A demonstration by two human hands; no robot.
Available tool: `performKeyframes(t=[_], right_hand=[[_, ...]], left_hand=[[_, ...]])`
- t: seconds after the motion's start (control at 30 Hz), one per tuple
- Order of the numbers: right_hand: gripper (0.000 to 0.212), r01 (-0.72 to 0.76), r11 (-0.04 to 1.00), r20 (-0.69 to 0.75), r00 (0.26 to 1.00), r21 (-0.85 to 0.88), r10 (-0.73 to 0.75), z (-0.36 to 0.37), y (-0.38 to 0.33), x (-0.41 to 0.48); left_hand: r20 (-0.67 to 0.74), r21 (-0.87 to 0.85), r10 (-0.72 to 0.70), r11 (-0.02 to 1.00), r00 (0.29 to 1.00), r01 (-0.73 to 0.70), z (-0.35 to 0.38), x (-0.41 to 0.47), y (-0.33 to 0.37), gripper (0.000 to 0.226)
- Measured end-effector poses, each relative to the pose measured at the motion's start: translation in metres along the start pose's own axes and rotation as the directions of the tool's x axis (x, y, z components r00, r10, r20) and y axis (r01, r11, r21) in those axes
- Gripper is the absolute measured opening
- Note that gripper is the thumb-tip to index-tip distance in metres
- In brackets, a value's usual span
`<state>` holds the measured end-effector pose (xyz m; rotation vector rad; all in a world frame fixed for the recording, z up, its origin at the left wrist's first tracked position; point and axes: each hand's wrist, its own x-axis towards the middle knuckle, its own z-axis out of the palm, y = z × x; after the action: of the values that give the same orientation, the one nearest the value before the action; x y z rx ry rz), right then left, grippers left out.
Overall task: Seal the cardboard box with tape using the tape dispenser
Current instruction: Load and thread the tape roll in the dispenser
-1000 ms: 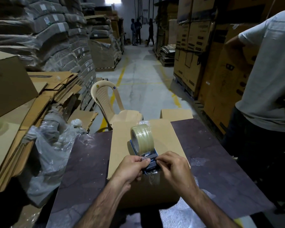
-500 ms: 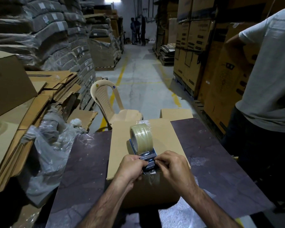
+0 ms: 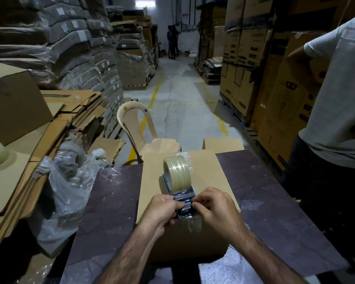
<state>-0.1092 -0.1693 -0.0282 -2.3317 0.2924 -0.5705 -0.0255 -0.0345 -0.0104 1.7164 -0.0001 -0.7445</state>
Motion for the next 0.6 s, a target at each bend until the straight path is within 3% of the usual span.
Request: performKeyframes(t=[0.1, 0.33, 0.43, 0.6], right_hand=[[0.003, -0.024, 0.999, -0.006, 1.0, 0.026, 0.024, 0.002, -0.002, 0.003], [0.011, -0.038, 0.999, -0.051, 0.998, -0.032, 0.036, -0.001, -0.007, 0.006], [0.02, -0.029, 0.999, -0.075, 0.997, 0.031, 0.031, -0.003, -0.011, 0.01], [0.035, -0.074, 0.994, -0.032, 0.996, 0.085, 0.077, 0.0, -0.014, 0.018]], left_hand=[[0.031, 0.046, 0.018, 0.999, 0.999, -0.02, -0.003, -0.001, 0.003, 0.006], [-0.021, 0.361, 0.22, 0.911, 0.975, -0.198, -0.005, -0.006, 0.001, 0.007], [-0.009, 0.396, 0.241, 0.892, 0.971, -0.218, -0.008, -0.007, 0.002, 0.003], [-0.133, 0.406, 0.28, 0.89, 0.951, -0.206, -0.012, -0.004, 0.002, 0.014]])
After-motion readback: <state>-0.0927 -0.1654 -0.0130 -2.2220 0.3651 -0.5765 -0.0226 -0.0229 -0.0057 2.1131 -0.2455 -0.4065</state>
